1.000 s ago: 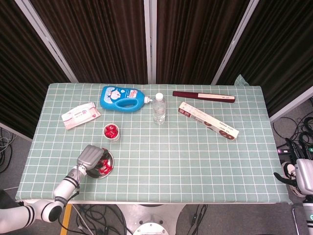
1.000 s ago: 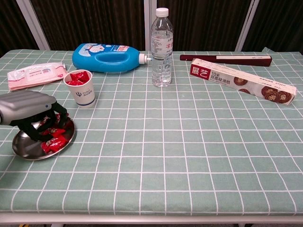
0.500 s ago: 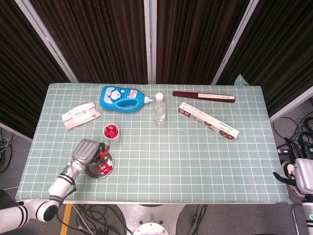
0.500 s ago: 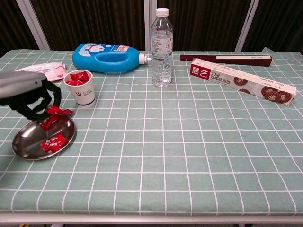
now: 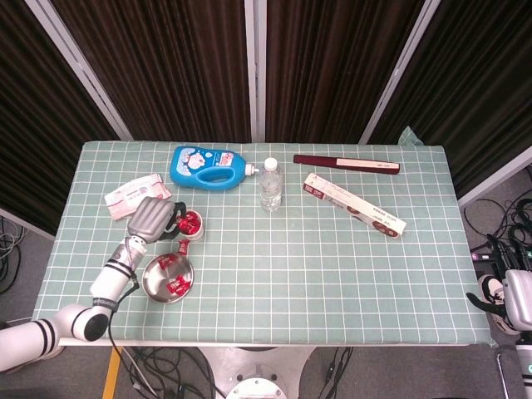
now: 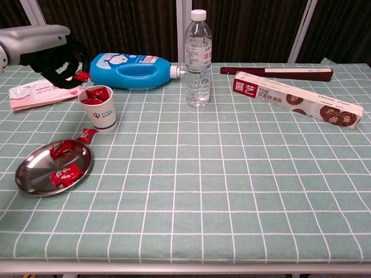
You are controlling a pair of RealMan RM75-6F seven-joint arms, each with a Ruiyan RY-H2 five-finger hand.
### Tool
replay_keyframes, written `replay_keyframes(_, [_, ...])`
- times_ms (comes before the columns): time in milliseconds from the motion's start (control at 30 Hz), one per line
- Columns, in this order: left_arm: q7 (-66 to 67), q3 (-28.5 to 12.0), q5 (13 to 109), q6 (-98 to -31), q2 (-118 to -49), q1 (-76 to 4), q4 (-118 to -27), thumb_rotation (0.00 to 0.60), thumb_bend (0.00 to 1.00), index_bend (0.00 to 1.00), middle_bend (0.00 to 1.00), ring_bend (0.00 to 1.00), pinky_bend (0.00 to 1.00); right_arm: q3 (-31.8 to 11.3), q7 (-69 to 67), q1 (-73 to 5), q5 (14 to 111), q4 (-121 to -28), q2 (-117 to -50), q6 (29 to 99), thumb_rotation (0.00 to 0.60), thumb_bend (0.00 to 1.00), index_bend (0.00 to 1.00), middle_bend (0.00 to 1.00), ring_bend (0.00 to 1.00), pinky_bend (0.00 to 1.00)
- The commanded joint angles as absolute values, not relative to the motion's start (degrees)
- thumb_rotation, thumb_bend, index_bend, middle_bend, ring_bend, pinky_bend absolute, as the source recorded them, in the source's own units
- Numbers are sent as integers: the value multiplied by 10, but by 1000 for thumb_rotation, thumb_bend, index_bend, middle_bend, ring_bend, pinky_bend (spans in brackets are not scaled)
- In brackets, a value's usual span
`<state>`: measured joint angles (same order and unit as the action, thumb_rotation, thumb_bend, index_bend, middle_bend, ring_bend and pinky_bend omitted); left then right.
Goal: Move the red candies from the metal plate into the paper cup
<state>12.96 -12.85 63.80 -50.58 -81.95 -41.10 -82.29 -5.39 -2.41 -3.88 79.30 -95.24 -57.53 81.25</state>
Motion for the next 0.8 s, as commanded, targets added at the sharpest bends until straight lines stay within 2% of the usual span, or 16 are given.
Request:
replay_keyframes(33, [151,-125,615,-485,-838,-428,-801,600,425,570,836,928,1000,-54,-27,-38,792,-951,-575,813,600,32,0,141,0,349])
replay_keyframes(200, [169,-112,597,-483,-849,-431,-791,600,380,473,827,928,1000,-54,-29,-37,791,-949,-575,812,600,33,0,141,0,349])
replay_keyframes(367, [169,-105,610,-522,-836,-414,-812,600,301,366,821,927,1000,-54,-27,-38,792,-950,-575,812,600,33,0,141,0,349])
replay_keyframes(600, [125,-89,674,-617,-801,-360,-861,600,281,356,820,927,1000,-55,-25,-42,797,-952,-576,810,600,33,0,141,0,349])
replay_keyframes(800, [101,-46,724,-638,-772,-324,-893,600,277,390,823,927,1000,-54,-27,-42,800,-950,-577,811,600,33,0,141,0,349])
